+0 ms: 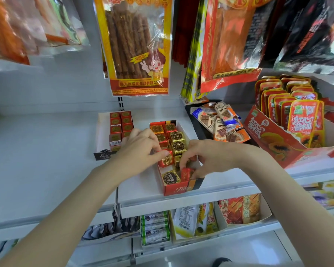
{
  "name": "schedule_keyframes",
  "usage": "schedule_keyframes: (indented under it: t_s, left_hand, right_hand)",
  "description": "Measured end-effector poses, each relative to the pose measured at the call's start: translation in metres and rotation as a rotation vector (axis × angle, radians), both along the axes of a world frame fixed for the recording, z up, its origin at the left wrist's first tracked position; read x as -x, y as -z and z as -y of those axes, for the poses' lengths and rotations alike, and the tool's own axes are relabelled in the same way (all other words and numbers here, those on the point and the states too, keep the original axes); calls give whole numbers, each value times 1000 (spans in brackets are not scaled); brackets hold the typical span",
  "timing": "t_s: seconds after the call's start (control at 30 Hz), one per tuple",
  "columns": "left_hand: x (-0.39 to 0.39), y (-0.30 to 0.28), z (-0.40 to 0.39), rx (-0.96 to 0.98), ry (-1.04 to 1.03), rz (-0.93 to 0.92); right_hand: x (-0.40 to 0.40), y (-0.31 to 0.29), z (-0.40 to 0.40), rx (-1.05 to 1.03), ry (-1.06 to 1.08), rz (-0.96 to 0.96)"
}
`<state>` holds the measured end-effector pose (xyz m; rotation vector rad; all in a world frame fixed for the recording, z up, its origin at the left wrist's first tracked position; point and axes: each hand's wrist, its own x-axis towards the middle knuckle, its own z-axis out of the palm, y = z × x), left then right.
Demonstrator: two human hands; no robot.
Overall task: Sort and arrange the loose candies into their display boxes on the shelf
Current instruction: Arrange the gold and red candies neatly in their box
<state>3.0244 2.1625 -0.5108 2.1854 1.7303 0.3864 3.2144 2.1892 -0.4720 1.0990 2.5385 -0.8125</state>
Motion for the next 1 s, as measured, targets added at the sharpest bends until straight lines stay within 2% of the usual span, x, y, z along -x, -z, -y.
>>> schedule_keyframes:
  t_s: [0.13,0.27,0.37,0.47,0.67,0.83,1.0]
  left_hand:
    - [-1,2,-2,-37,-6,-30]
    - [-2,4,-6,-116,-75,14]
    - [1,5,-6,-199,-136,30]
    - [4,4,-6,-238,-188,63]
    - [7,-1,-5,-168,-167,163]
    - [10,-2,2,-113,-118,68]
    - [5,-5,7,-81,-129,19]
  right_hand:
    - [-11,-5,-2,27,122,-221]
    - [-9,-6,-9,-87,270,-379]
    - [6,-2,-9,-190,205,-417]
    - [18,-1,-8,-172,135,-425]
    - [30,13,-14,-237,121,-367]
    - [36,19,-17,-414,54,-283]
    - [28,18,-12,-544,141,-411]
